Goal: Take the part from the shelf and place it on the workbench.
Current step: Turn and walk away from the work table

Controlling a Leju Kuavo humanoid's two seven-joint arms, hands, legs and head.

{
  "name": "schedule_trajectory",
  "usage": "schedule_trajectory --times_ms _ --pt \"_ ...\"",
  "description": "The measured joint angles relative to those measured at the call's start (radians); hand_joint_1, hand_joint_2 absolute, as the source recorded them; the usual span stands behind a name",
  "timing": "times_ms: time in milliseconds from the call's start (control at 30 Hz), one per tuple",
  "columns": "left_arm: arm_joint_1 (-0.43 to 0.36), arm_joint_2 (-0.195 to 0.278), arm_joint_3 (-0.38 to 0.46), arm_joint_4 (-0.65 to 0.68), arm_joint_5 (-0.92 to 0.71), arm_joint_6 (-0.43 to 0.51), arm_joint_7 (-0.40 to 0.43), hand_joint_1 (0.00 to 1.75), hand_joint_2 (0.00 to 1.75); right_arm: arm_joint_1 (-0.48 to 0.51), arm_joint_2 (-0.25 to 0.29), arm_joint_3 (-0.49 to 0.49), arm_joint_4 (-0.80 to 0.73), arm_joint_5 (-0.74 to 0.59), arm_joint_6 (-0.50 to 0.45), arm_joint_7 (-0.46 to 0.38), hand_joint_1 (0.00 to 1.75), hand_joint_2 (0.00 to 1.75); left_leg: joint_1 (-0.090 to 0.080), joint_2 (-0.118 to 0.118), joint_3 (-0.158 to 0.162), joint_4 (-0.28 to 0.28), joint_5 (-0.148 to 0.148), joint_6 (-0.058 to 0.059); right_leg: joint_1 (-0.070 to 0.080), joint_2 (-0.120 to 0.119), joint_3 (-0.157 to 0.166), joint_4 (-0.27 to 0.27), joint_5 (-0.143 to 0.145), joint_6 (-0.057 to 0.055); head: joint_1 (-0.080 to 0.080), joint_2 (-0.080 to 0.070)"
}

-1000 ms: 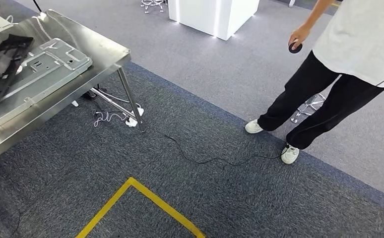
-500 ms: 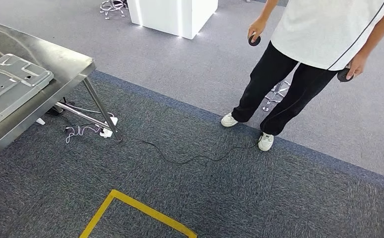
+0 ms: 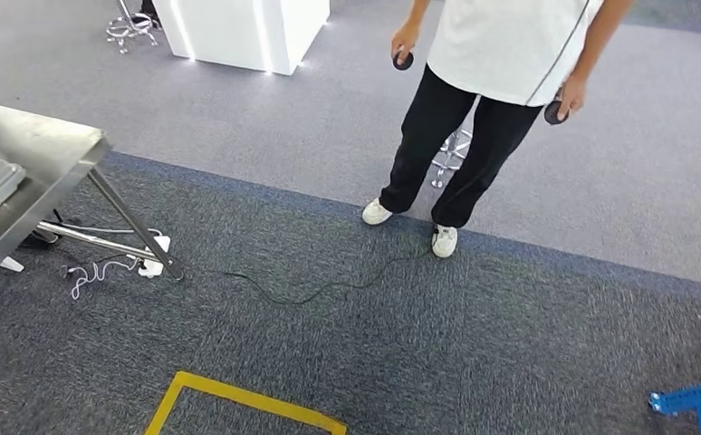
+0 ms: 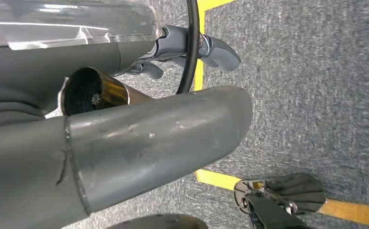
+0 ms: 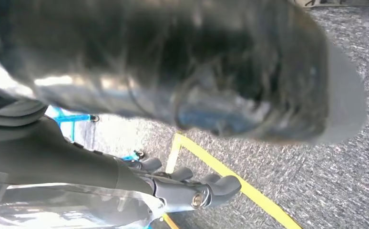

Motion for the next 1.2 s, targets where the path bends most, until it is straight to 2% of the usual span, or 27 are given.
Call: schedule_trajectory --times_ms 33,67,100,167,200,233,267,300,333,400,467,533,567,600,633,700,733,767,800,833,900,933,967,1033,1067,1133,1200 --pt "-0.002 0.000 0.000 0.000 0.001 0.001 -0.003 0.00 0.00 0.001 0.000 -0.002 0.000 0.000 0.000 0.002 0.00 0.00 0.002 0.005 0.003 0.001 -0.004 -0.005 -0.002 0.012 0.000 -0.002 0.001 -0.006 0.000 0.000" --pt "-0.004 -0.001 0.001 0.000 0.002 0.002 -0.004 0.00 0.00 0.002 0.000 -0.004 0.000 0.000 0.000 0.003 0.00 0.00 0.004 -0.004 0.004 0.008 -0.012 -0.011 -0.004 0.022 0.002 -0.005 0.004 -0.012 0.000 0.000" --pt "-0.005 -0.001 0.001 0.000 0.002 0.003 -0.003 0.00 0.00 0.002 0.000 -0.006 0.000 -0.001 0.000 0.004 0.00 0.00 0.006 -0.025 -0.003 0.032 -0.030 -0.015 -0.006 0.032 0.004 -0.010 0.007 -0.019 0.000 0.000" --pt "-0.004 -0.001 0.001 0.000 -0.001 0.002 0.008 0.00 0.00 0.001 0.000 -0.008 0.000 -0.001 0.000 0.004 0.00 0.00 0.010 -0.080 -0.050 0.138 -0.090 -0.021 -0.008 0.052 0.004 -0.013 0.011 -0.029 -0.001 0.000" --pt "-0.002 -0.001 0.001 0.000 -0.002 0.002 0.014 0.00 0.00 0.000 0.000 -0.009 0.000 -0.002 0.000 0.004 0.00 0.00 0.010 -0.095 -0.084 0.207 -0.120 -0.022 -0.007 0.064 0.003 -0.013 0.011 -0.031 -0.001 0.000" --pt "0.000 -0.001 0.001 0.000 -0.003 0.002 0.018 0.00 0.00 0.000 0.000 -0.011 0.000 -0.002 0.000 0.006 0.00 0.00 0.010 -0.100 -0.113 0.260 -0.136 -0.023 -0.006 0.078 0.002 -0.012 0.011 -0.032 -0.001 0.000" --pt "0.003 -0.001 0.002 0.000 -0.003 0.002 0.020 0.00 0.00 0.001 0.000 -0.013 0.000 -0.001 0.000 0.008 0.00 0.00 0.010 -0.101 -0.129 0.285 -0.132 -0.023 -0.005 0.093 0.002 -0.011 0.011 -0.032 -0.001 0.000" --pt "0.005 -0.001 0.002 0.000 -0.003 0.001 0.019 0.00 0.00 0.001 0.000 -0.014 0.000 -0.001 0.000 0.011 0.00 0.00 0.010 -0.103 -0.128 0.271 -0.109 -0.022 -0.004 0.108 0.002 -0.009 0.010 -0.032 -0.001 0.000" --pt "0.005 -0.001 0.002 0.000 -0.004 0.001 0.018 0.00 0.00 0.002 -0.001 -0.015 0.000 -0.001 0.000 0.014 0.00 0.00 0.011 -0.109 -0.111 0.222 -0.071 -0.021 -0.005 0.123 0.003 -0.005 0.009 -0.030 -0.001 0.000" --pt "0.006 -0.002 0.002 0.000 -0.004 0.001 0.018 0.00 0.00 0.002 0.000 -0.016 0.000 0.000 0.001 0.019 0.00 0.00 0.015 -0.155 -0.064 0.096 -0.005 -0.016 -0.005 0.149 -0.002 0.005 0.005 -0.023 -0.001 0.000" --pt "0.005 -0.003 0.002 0.000 -0.005 0.000 0.018 0.00 0.00 0.003 0.000 -0.017 0.000 0.001 0.001 0.021 0.00 0.00 0.015 -0.188 -0.044 0.036 0.013 -0.010 -0.006 0.170 -0.013 0.013 0.004 -0.010 -0.001 0.000" --pt "0.002 -0.004 0.002 0.000 -0.006 0.000 0.019 0.00 0.00 0.008 -0.001 -0.019 0.000 0.001 0.001 0.022 0.00 0.00 0.011 -0.173 -0.041 0.030 0.016 0.000 -0.009 0.190 -0.019 0.011 0.009 0.005 -0.001 0.000" --pt "0.002 -0.004 0.003 0.000 -0.007 0.000 0.020 0.00 0.00 0.010 -0.001 -0.020 0.000 0.001 0.001 0.022 0.00 0.00 0.011 -0.161 -0.039 0.025 0.020 0.008 -0.010 0.186 -0.022 0.015 0.007 0.010 -0.001 0.000" --pt "0.002 -0.005 0.003 0.000 -0.008 0.000 0.020 0.00 0.00 0.012 -0.002 -0.021 0.000 0.001 0.001 0.022 0.00 0.00 0.012 -0.148 -0.036 0.019 0.025 0.016 -0.009 0.167 -0.031 0.032 -0.005 0.014 0.000 0.000" --pt "0.002 -0.006 0.003 0.000 -0.009 -0.001 0.020 0.00 0.00 0.012 -0.003 -0.022 0.000 0.002 0.001 0.022 0.00 0.00 0.012 -0.134 -0.034 0.012 0.028 0.023 -0.008 0.139 -0.049 0.070 -0.029 0.017 0.001 0.000" --pt "0.004 -0.007 0.003 0.000 -0.010 -0.001 0.018 0.00 0.00 0.009 -0.003 -0.022 0.000 0.004 0.001 0.023 0.00 0.00 0.008 -0.105 -0.034 0.009 0.029 0.031 -0.006 0.083 -0.108 0.192 -0.094 0.021 0.002 0.000" --pt "0.006 -0.007 0.003 0.000 -0.011 -0.002 0.017 0.00 0.00 0.008 -0.004 -0.022 0.000 0.005 0.001 0.023 0.00 0.00 0.005 -0.090 -0.035 0.009 0.028 0.032 -0.007 0.072 -0.135 0.249 -0.116 0.024 0.002 0.000" --pt "0.007 -0.007 0.004 0.000 -0.011 -0.002 0.016 0.00 0.00 0.008 -0.004 -0.022 0.000 0.006 0.001 0.023 0.00 0.00 0.004 -0.076 -0.035 0.010 0.027 0.033 -0.007 0.067 -0.147 0.277 -0.121 0.025 0.002 0.000" --pt "0.006 -0.007 0.004 0.000 -0.011 -0.002 0.015 0.00 0.00 0.009 -0.005 -0.023 0.000 0.007 0.001 0.023 0.00 0.00 0.003 -0.062 -0.034 0.010 0.026 0.032 -0.008 0.063 -0.139 0.268 -0.108 0.025 0.002 0.000" --pt "0.005 -0.007 0.004 0.000 -0.011 -0.002 0.014 0.00 0.00 0.011 -0.005 -0.023 0.000 0.008 0.001 0.023 0.00 0.00 0.003 -0.050 -0.033 0.010 0.024 0.031 -0.007 0.055 -0.111 0.220 -0.081 0.024 0.002 0.000" --pt "0.003 -0.007 0.005 0.000 -0.011 -0.002 0.014 0.00 0.00 0.011 -0.007 -0.023 0.000 0.009 0.000 0.023 0.00 0.00 0.000 -0.030 -0.027 0.011 0.019 0.025 -0.002 0.014 -0.032 0.082 -0.026 0.015 0.002 0.000" --pt "0.002 -0.008 0.005 0.000 -0.011 -0.002 0.014 0.00 0.00 0.009 -0.007 -0.024 -0.001 0.009 0.000 0.023 0.00 0.00 -0.001 -0.021 -0.024 0.012 0.016 0.019 0.002 -0.003 -0.006 0.034 -0.011 0.008 0.002 0.000" --pt "0.002 -0.008 0.006 0.000 -0.011 -0.002 0.014 0.00 0.00 0.008 -0.008 -0.024 -0.001 0.010 0.000 0.023 0.00 0.00 -0.002 -0.012 -0.020 0.011 0.013 0.014 0.006 -0.013 0.005 0.011 -0.007 0.001 0.001 0.000" --pt "-0.001 -0.009 0.007 0.000 -0.011 -0.002 0.014 0.00 0.00 0.008 -0.009 -0.026 -0.001 0.010 0.000 0.023 0.00 0.00 -0.003 0.006 -0.012 0.008 0.010 0.002 0.011 0.003 0.003 0.003 -0.006 -0.013 0.001 0.000" --pt "-0.003 -0.010 0.008 0.000 -0.011 -0.002 0.014 0.00 0.00 0.009 -0.009 -0.027 -0.001 0.010 0.000 0.023 0.00 0.00 -0.001 0.002 -0.009 0.011 0.006 -0.004 0.009 0.014 0.005 -0.002 -0.003 -0.019 0.001 0.000" --pt "-0.005 -0.011 0.009 0.000 -0.011 -0.001 0.014 0.00 0.00 0.008 -0.010 -0.030 -0.001 0.011 0.001 0.023 0.00 0.00 0.001 -0.040 -0.024 0.054 -0.027 -0.014 0.002 0.035 0.012 -0.014 0.005 -0.032 0.000 0.000" --pt "-0.003 -0.011 0.009 0.000 -0.011 0.000 0.014 0.00 0.00 0.006 -0.009 -0.031 -0.001 0.012 0.001 0.023 0.00 0.00 0.004 -0.091 -0.081 0.175 -0.091 -0.019 -0.001 0.056 0.013 -0.016 0.009 -0.040 0.000 0.000"
